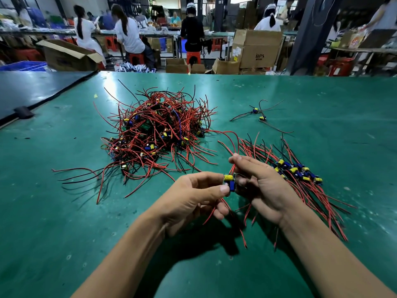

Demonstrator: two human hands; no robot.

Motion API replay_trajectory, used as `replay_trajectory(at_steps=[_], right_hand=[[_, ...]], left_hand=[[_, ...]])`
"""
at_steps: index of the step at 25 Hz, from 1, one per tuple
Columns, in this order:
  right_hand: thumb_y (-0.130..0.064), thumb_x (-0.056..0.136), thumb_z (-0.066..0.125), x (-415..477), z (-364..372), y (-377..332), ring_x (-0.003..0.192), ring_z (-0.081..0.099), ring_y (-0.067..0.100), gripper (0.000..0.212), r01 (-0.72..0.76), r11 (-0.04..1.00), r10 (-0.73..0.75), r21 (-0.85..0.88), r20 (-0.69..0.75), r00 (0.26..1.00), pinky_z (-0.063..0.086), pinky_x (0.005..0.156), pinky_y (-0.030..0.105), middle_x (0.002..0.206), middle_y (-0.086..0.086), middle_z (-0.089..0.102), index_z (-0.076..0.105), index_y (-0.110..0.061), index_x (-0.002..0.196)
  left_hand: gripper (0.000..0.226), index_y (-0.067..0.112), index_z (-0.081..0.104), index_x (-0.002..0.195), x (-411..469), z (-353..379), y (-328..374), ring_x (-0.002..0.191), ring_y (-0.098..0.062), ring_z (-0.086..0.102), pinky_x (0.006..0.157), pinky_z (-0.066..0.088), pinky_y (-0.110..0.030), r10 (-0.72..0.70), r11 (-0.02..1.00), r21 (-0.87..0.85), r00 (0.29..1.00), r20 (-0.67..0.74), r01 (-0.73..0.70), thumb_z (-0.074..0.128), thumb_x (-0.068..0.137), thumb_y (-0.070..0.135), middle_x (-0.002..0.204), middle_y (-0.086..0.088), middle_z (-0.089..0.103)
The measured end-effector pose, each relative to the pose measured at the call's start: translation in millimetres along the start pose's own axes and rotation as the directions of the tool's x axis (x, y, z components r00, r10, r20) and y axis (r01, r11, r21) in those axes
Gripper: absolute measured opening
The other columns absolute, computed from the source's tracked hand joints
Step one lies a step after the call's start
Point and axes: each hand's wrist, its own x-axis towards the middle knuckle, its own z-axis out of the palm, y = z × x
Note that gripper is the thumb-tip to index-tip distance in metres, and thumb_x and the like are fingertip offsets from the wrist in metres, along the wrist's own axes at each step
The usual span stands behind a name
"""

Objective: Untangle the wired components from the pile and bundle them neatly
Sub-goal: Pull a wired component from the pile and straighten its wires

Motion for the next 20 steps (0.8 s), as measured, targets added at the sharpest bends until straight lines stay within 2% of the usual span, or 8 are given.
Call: replay_trajectory(at_steps=[2,4,7,10,13,14,18,20], right_hand=[[-0.036,0.067,0.076,-1.1,0.9,1.1,0.044,0.043,0.006,0.024,-0.018,1.000,0.018,-0.026,-0.004,1.000,0.039,0.043,0.017,0.056,-0.006,0.053,0.071,-0.016,0.080],[-0.033,0.070,0.077,-1.0,0.3,1.5,0.043,0.046,0.009,0.023,-0.018,0.996,0.020,-0.086,0.017,1.000,0.039,0.039,0.018,0.057,-0.001,0.056,0.071,-0.014,0.082],[-0.038,0.065,0.081,-1.5,-1.7,2.3,0.050,0.047,0.013,0.026,-0.022,0.985,0.028,-0.169,0.033,0.999,0.039,0.044,0.021,0.067,0.004,0.060,0.075,-0.018,0.080],[-0.036,0.078,0.078,-4.0,0.3,7.3,0.044,0.042,0.011,0.024,0.001,0.972,-0.002,-0.233,-0.004,1.000,0.038,0.042,0.019,0.062,0.005,0.052,0.075,-0.012,0.079],[-0.033,0.086,0.076,-2.9,-0.6,13.4,0.044,0.038,0.012,0.028,0.111,0.834,-0.177,-0.540,-0.072,0.981,0.033,0.042,0.019,0.053,0.001,0.049,0.071,-0.012,0.068],[-0.030,0.087,0.076,-1.9,-0.9,15.2,0.044,0.038,0.013,0.029,0.120,0.810,-0.203,-0.574,-0.082,0.976,0.032,0.042,0.020,0.051,0.000,0.049,0.069,-0.011,0.066],[-0.021,0.092,0.071,0.2,-1.8,17.4,0.042,0.034,0.013,0.030,0.132,0.854,-0.178,-0.503,-0.044,0.983,0.028,0.041,0.018,0.056,0.008,0.043,0.065,0.005,0.078],[-0.027,0.090,0.073,-0.6,-1.6,16.5,0.042,0.035,0.011,0.030,0.104,0.895,-0.122,-0.435,-0.014,0.992,0.034,0.041,0.018,0.061,0.009,0.044,0.068,0.002,0.081]], left_hand=[[0.023,0.003,0.064,0.096,1.9,0.3,-1.0,0.072,-0.030,0.071,0.066,0.061,-0.040,-0.022,0.999,0.031,0.999,0.038,0.021,0.074,0.075,0.006,0.093,-0.013,0.070],[0.033,0.000,0.058,0.105,5.5,3.1,-1.4,0.082,-0.031,0.072,0.079,0.058,-0.049,-0.058,0.998,0.024,0.997,0.047,0.057,0.071,0.082,0.019,0.097,-0.016,0.070],[0.027,-0.003,0.060,0.099,9.7,7.6,-3.8,0.069,-0.030,0.071,0.065,0.062,-0.042,-0.062,0.998,-0.020,0.995,-0.078,0.061,0.066,0.084,0.019,0.083,-0.020,0.069],[0.008,0.001,0.064,0.083,10.0,7.8,-9.3,0.058,-0.031,0.067,0.051,0.058,-0.033,0.028,0.995,0.099,0.976,-0.214,-0.007,0.066,0.087,0.007,0.072,-0.021,0.066],[0.010,-0.004,0.062,0.081,12.8,6.7,-16.1,0.058,-0.031,0.067,0.049,0.058,-0.035,0.162,0.965,0.250,0.934,-0.318,-0.083,0.064,0.089,0.002,0.066,-0.015,0.063],[0.009,-0.006,0.061,0.082,13.6,6.0,-17.4,0.059,-0.031,0.068,0.050,0.058,-0.036,0.181,0.957,0.274,0.927,-0.329,-0.090,0.063,0.089,0.000,0.065,-0.013,0.063],[0.010,-0.011,0.059,0.086,13.9,2.1,-18.6,0.055,-0.030,0.067,0.047,0.056,-0.032,0.144,0.955,0.292,0.951,-0.274,-0.061,0.061,0.089,-0.001,0.067,-0.021,0.062],[0.007,-0.007,0.061,0.086,13.0,0.8,-16.9,0.055,-0.031,0.066,0.047,0.055,-0.029,0.093,0.967,0.254,0.972,-0.215,-0.036,0.060,0.090,0.000,0.068,-0.023,0.065]])
